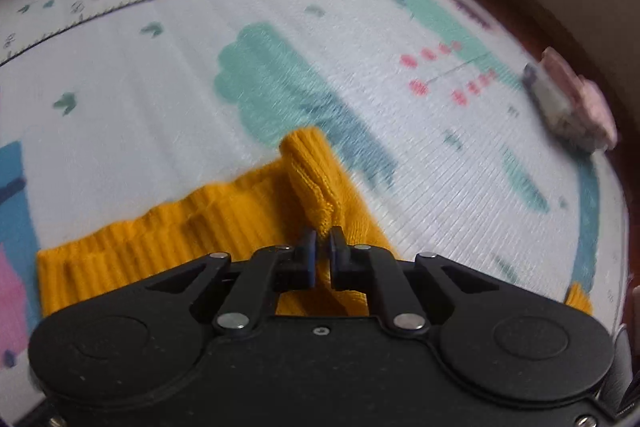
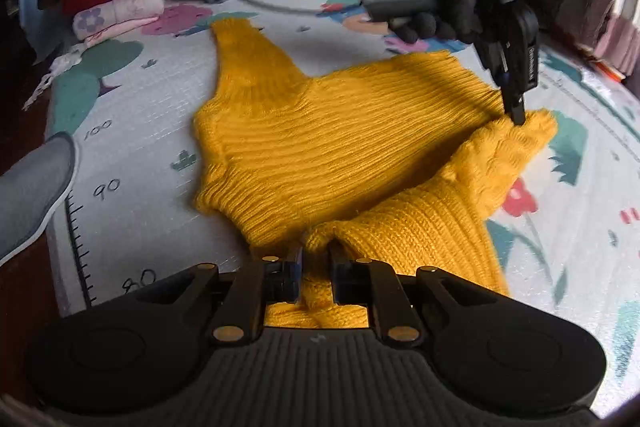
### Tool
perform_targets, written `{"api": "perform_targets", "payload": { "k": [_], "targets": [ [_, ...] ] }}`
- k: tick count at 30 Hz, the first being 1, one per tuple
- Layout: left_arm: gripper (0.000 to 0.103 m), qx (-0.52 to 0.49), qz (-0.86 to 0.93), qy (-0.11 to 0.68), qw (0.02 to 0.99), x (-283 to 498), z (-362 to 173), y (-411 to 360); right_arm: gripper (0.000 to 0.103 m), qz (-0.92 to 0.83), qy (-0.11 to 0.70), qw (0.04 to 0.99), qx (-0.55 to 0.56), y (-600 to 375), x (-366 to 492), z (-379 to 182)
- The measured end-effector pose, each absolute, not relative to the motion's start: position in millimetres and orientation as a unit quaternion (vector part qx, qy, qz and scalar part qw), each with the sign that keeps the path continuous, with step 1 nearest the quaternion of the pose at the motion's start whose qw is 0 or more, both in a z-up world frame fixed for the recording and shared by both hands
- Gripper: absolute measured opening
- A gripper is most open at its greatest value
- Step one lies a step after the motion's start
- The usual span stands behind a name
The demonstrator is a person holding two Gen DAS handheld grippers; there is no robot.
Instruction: Fold clothes
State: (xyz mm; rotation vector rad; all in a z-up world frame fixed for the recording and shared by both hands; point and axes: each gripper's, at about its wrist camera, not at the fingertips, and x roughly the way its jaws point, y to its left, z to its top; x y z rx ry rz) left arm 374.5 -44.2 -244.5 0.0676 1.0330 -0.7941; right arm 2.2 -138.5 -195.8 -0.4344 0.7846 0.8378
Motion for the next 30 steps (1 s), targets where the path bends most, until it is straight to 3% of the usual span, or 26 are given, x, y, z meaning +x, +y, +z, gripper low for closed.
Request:
{"api": "perform_targets", "payload": {
  "k": [6, 12, 15, 18, 25, 30],
  "targets": [
    [0.005, 0.031, -0.396, 0.462, 0.793, 370.3, -240.5, -56.0, 0.015, 0.355, 0.376, 0.832, -0.199, -147.0, 8.4, -197.9],
    [0.005, -0.031, -0.426, 0.432, 0.794, 368.9, -223.3, -48.4, 0.015, 0.348, 0.357, 0.834, -0.235, -148.6, -3.4, -192.5],
    [0.005, 0.024, -0.379, 0.477, 0.793, 369.1, -250.4, -41.5, 0.015, 0.364, 0.376, 0.813, -0.257, -142.2, -4.4, -204.3],
    [0.005, 0.015, -0.357, 0.486, 0.797, 367.9, -255.8, -26.9, 0.016, 0.375, 0.372, 0.804, -0.274, -134.6, -1.1, -205.5],
    [0.006, 0.077, -0.370, 0.424, 0.823, 350.3, -215.7, -31.5, 0.017, 0.375, 0.368, 0.805, -0.276, -131.2, -2.0, -204.6],
    [0.010, 0.123, -0.471, 0.404, 0.775, 298.9, -214.0, -53.6, 0.018, 0.375, 0.372, 0.808, -0.261, -133.6, 0.7, -204.4]
  ]
}}
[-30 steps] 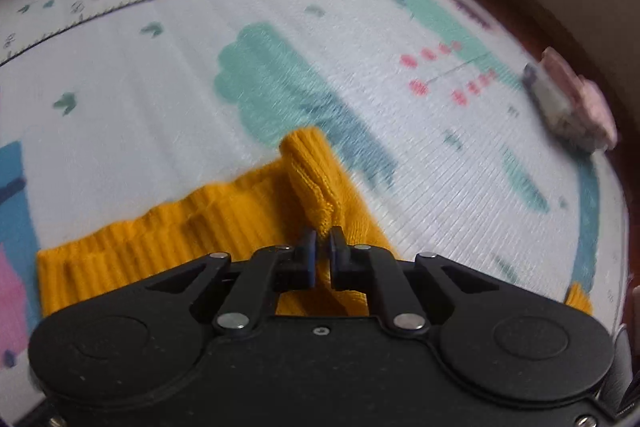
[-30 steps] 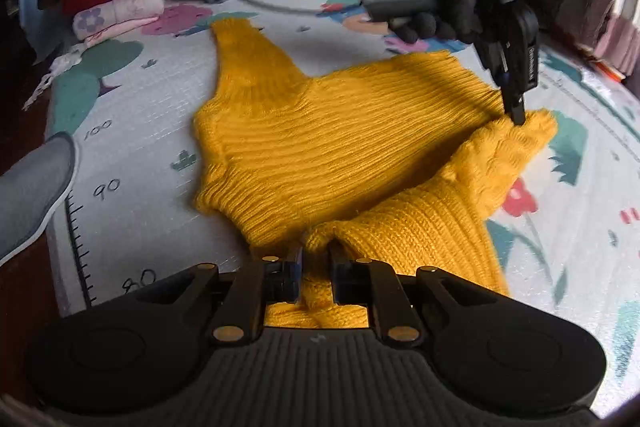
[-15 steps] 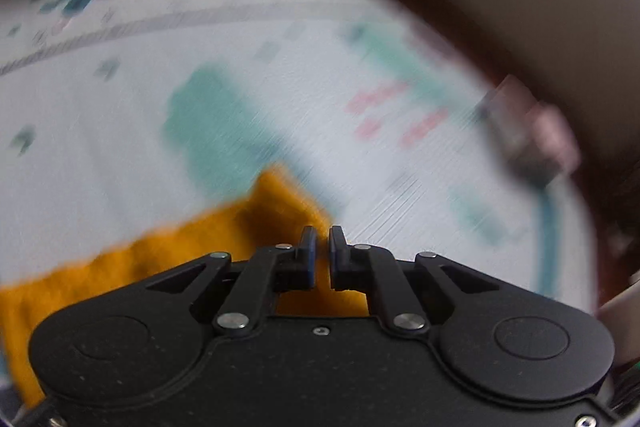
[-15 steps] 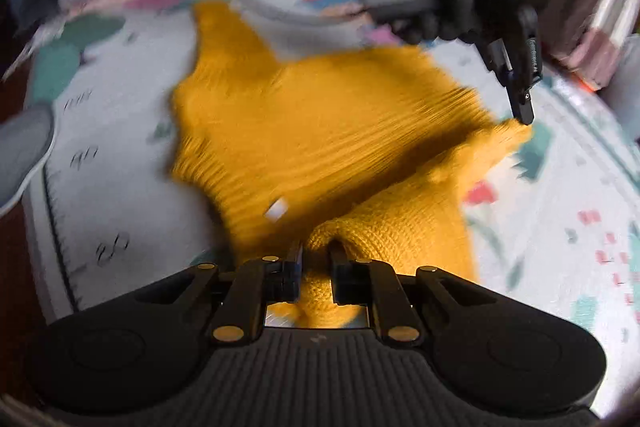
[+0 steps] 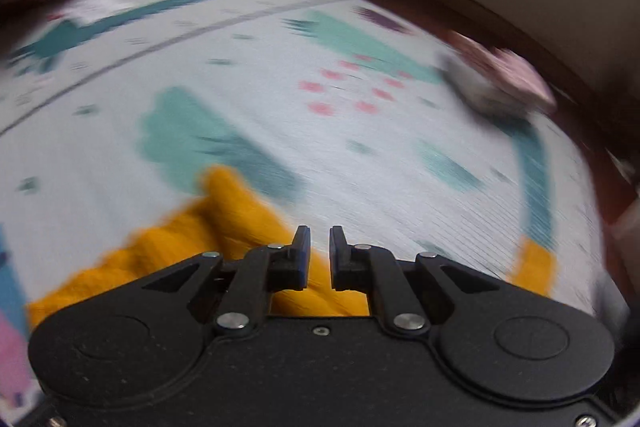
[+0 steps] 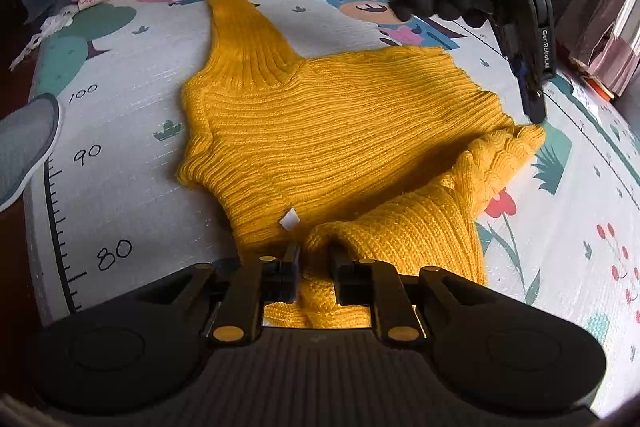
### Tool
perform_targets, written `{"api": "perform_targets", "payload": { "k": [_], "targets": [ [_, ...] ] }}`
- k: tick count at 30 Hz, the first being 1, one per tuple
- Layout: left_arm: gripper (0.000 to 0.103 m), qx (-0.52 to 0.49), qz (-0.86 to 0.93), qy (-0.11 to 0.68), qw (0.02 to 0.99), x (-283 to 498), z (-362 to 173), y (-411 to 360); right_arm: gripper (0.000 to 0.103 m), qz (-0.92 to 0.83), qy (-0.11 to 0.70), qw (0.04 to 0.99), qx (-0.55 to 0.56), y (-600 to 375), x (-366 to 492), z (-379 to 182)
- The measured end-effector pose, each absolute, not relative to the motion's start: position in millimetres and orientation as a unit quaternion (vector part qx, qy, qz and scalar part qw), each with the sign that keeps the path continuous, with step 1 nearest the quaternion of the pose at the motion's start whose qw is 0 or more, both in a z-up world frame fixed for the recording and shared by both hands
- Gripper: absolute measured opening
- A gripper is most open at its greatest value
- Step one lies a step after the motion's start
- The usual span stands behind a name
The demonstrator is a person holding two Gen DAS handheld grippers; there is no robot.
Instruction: Fold clothes
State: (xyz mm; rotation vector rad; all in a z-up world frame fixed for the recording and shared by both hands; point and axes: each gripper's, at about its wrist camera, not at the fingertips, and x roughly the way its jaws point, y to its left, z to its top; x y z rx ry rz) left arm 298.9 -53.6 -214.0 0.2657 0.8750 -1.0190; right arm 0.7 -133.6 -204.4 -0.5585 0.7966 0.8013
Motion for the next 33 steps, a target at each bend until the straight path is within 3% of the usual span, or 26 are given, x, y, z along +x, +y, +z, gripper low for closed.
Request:
{"api": "perform_targets", "payload": {
  "k": [3, 7, 10, 14, 16, 19, 20, 22, 24, 27, 31, 33],
  "targets": [
    [0.012, 0.233, -0.434, 0.441, 0.750, 281.1, -246.3, -67.0, 0.021, 0.379, 0.370, 0.806, -0.265, -130.8, -0.1, -206.6],
    [0.015, 0.118, -0.406, 0.449, 0.788, 317.8, -224.2, -47.8, 0.021, 0.379, 0.378, 0.808, -0.245, -134.0, 3.1, -206.3],
    [0.024, 0.080, -0.363, 0.439, 0.818, 353.1, -215.0, -42.9, 0.021, 0.378, 0.374, 0.812, -0.242, -133.8, 2.5, -206.6],
    [0.036, 0.042, -0.329, 0.476, 0.815, 384.3, -240.6, -49.1, 0.022, 0.377, 0.372, 0.812, -0.246, -132.4, 1.1, -207.6],
    [0.008, 0.030, -0.331, 0.479, 0.812, 382.2, -243.1, -51.0, 0.023, 0.376, 0.374, 0.813, -0.238, -134.7, 1.9, -207.9],
    [0.007, 0.011, -0.342, 0.451, 0.824, 369.3, -222.2, -50.8, 0.025, 0.375, 0.373, 0.815, -0.236, -137.1, 1.0, -207.4],
    [0.007, 0.017, -0.335, 0.445, 0.830, 367.0, -220.7, -51.5, 0.026, 0.375, 0.372, 0.816, -0.237, -137.7, -0.2, -207.3],
    [0.008, 0.121, -0.314, 0.444, 0.831, 362.5, -237.6, -69.3, 0.027, 0.375, 0.370, 0.816, -0.237, -137.9, -1.6, -208.8],
    [0.025, 0.190, -0.302, 0.425, 0.832, 358.3, -237.2, -81.2, 0.028, 0.376, 0.371, 0.815, -0.238, -134.8, -1.1, -210.0],
    [0.028, 0.220, -0.313, 0.364, 0.849, 341.6, -206.3, -82.2, 0.030, 0.374, 0.369, 0.815, -0.246, -133.0, -2.6, -208.4],
    [0.028, 0.161, -0.443, 0.392, 0.790, 301.5, -176.2, -71.6, 0.055, 0.369, 0.365, 0.820, -0.240, -138.9, -7.3, -204.2],
    [0.028, 0.150, -0.494, 0.418, 0.747, 271.8, -185.9, -72.5, 0.057, 0.372, 0.359, 0.822, -0.238, -142.7, -10.9, -200.7]
  ]
}}
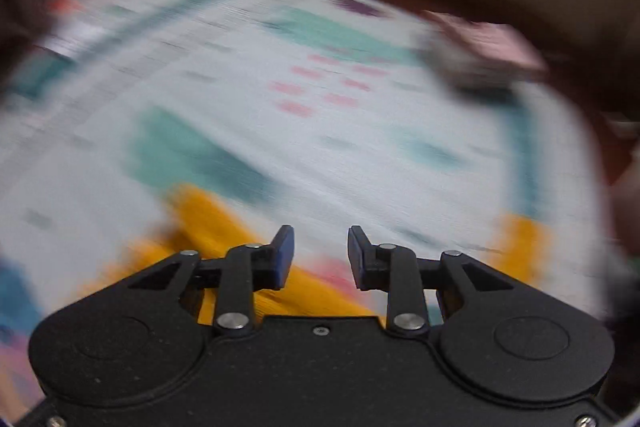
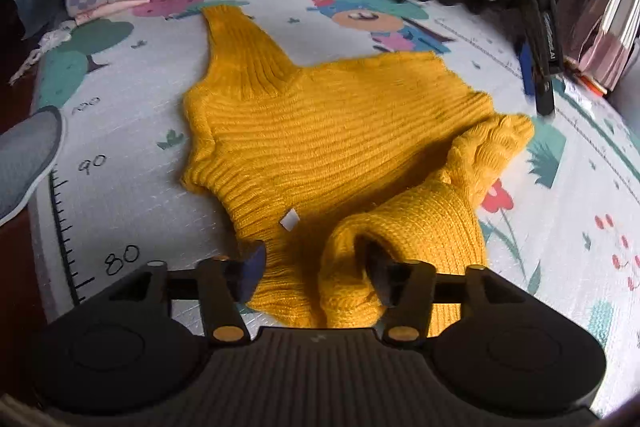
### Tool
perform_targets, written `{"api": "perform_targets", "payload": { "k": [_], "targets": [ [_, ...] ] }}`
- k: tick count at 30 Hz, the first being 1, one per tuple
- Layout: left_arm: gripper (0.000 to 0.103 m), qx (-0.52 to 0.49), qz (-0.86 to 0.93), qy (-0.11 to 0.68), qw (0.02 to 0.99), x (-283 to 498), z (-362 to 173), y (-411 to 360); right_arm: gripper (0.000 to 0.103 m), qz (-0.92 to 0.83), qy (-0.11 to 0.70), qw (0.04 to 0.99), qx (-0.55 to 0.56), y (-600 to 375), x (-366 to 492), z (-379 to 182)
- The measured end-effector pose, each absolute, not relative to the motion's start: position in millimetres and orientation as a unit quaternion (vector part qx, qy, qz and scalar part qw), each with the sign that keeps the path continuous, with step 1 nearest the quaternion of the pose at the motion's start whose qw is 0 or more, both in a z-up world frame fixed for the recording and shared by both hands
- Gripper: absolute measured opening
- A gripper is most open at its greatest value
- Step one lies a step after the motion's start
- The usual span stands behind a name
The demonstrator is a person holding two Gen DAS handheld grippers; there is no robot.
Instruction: Fold clothes
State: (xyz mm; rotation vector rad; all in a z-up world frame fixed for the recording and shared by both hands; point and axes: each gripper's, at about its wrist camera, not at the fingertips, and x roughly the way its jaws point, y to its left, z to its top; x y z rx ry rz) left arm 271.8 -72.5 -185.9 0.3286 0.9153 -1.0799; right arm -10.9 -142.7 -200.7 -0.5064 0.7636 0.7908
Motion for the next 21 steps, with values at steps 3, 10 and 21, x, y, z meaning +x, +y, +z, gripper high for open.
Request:
{"api": "perform_targets", "payload": {
  "k": [3, 10, 21],
  "targets": [
    [0.028, 0.226, -0.512, 0.429, 0.709, 230.7, -220.6, -79.2, 0.062, 0.376, 0.363, 0.821, -0.232, -145.3, -13.5, -201.3],
    [0.027, 0.311, -0.514, 0.413, 0.685, 227.7, -243.1, -83.6, 0.061, 0.377, 0.346, 0.834, -0.206, -154.8, -18.1, -190.4],
    [0.028, 0.288, -0.517, 0.455, 0.666, 241.3, -236.3, -78.7, 0.068, 0.402, 0.358, 0.820, -0.197, -150.3, -19.3, -205.5]
  ]
}}
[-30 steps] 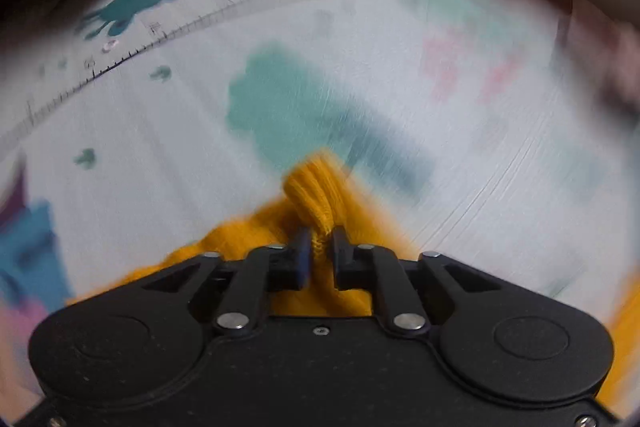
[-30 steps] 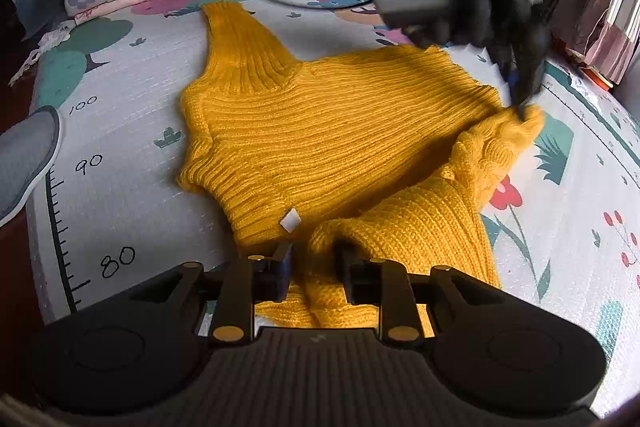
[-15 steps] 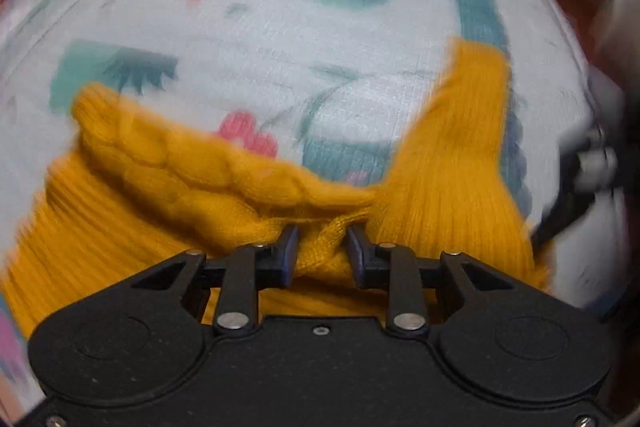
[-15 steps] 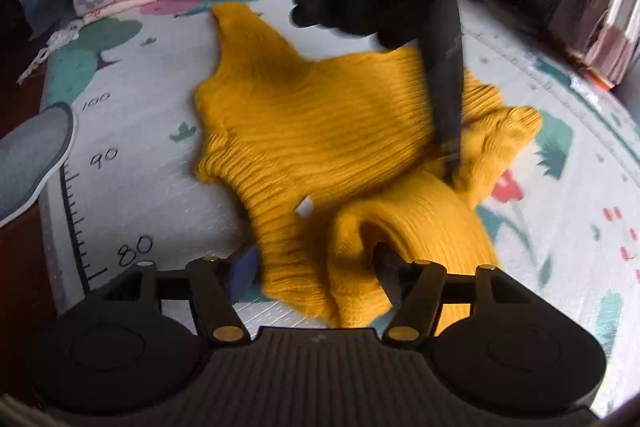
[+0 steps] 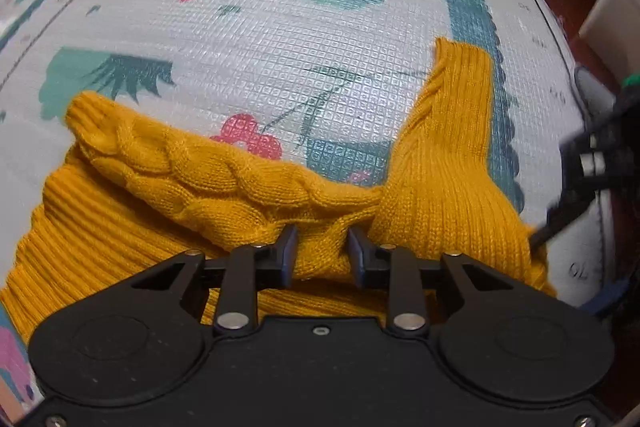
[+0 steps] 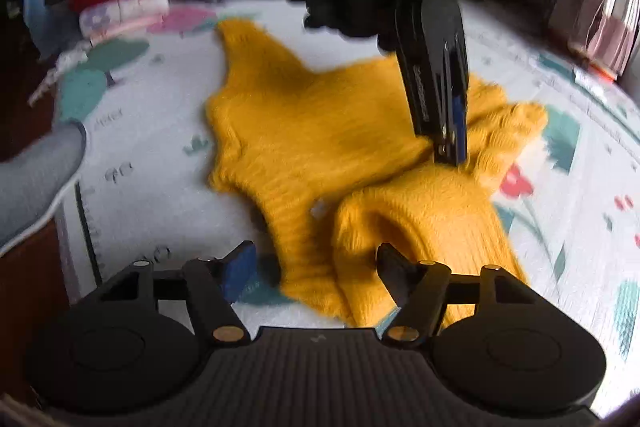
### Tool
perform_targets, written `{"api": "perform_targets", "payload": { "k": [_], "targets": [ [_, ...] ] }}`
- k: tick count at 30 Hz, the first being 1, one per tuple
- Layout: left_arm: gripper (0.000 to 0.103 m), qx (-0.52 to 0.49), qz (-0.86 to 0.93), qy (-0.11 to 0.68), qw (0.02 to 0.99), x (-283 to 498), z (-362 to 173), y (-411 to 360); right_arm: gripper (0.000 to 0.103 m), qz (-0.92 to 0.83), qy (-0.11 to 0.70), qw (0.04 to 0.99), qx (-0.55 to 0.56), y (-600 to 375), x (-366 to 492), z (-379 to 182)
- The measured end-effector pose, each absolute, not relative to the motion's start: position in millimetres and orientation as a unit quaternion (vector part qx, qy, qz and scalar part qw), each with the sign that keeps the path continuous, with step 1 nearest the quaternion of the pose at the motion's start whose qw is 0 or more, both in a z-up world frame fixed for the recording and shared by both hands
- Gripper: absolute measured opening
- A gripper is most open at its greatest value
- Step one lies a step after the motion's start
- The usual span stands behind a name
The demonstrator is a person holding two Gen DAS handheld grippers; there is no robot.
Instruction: Fold clothes
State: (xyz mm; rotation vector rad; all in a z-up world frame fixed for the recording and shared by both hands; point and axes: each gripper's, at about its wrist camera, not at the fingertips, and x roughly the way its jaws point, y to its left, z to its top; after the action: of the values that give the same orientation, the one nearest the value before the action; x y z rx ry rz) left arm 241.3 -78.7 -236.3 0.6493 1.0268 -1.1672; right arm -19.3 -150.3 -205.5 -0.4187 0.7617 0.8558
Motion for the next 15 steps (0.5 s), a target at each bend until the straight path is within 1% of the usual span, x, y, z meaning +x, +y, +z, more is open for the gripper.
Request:
{"api": "perform_targets", "payload": {
  "k": [1, 2, 4, 5, 6, 7, 9, 13, 15],
  "targets": [
    [0.028, 0.275, -0.518, 0.458, 0.668, 245.4, -230.6, -79.0, 0.073, 0.406, 0.363, 0.812, -0.209, -145.9, -17.8, -210.8],
    [0.028, 0.259, -0.520, 0.458, 0.673, 249.1, -223.0, -79.1, 0.075, 0.409, 0.369, 0.805, -0.221, -141.5, -16.3, -216.1],
    [0.028, 0.223, -0.529, 0.461, 0.677, 255.5, -211.2, -85.2, 0.077, 0.416, 0.372, 0.798, -0.227, -136.9, -12.8, -221.2],
    [0.032, 0.205, -0.535, 0.462, 0.677, 258.6, -205.8, -89.0, 0.077, 0.416, 0.374, 0.797, -0.227, -136.2, -11.2, -221.0],
    [0.042, 0.191, -0.544, 0.467, 0.671, 260.2, -205.4, -95.7, 0.077, 0.415, 0.374, 0.797, -0.230, -135.3, -11.2, -220.8],
    [0.045, 0.182, -0.555, 0.473, 0.660, 260.9, -208.7, -104.3, 0.077, 0.415, 0.374, 0.796, -0.233, -134.4, -11.5, -220.7],
    [0.046, 0.168, -0.574, 0.488, 0.636, 261.3, -217.8, -122.6, 0.080, 0.415, 0.370, 0.793, -0.250, -131.0, -15.8, -222.4],
    [0.046, 0.210, -0.599, 0.502, 0.587, 248.7, -245.9, -172.2, 0.086, 0.418, 0.364, 0.782, -0.285, -123.7, -21.9, -223.9],
    [0.046, 0.231, -0.602, 0.508, 0.571, 243.4, -255.7, -193.9, 0.086, 0.421, 0.358, 0.776, -0.304, -120.9, -24.8, -224.6]
  ]
}}
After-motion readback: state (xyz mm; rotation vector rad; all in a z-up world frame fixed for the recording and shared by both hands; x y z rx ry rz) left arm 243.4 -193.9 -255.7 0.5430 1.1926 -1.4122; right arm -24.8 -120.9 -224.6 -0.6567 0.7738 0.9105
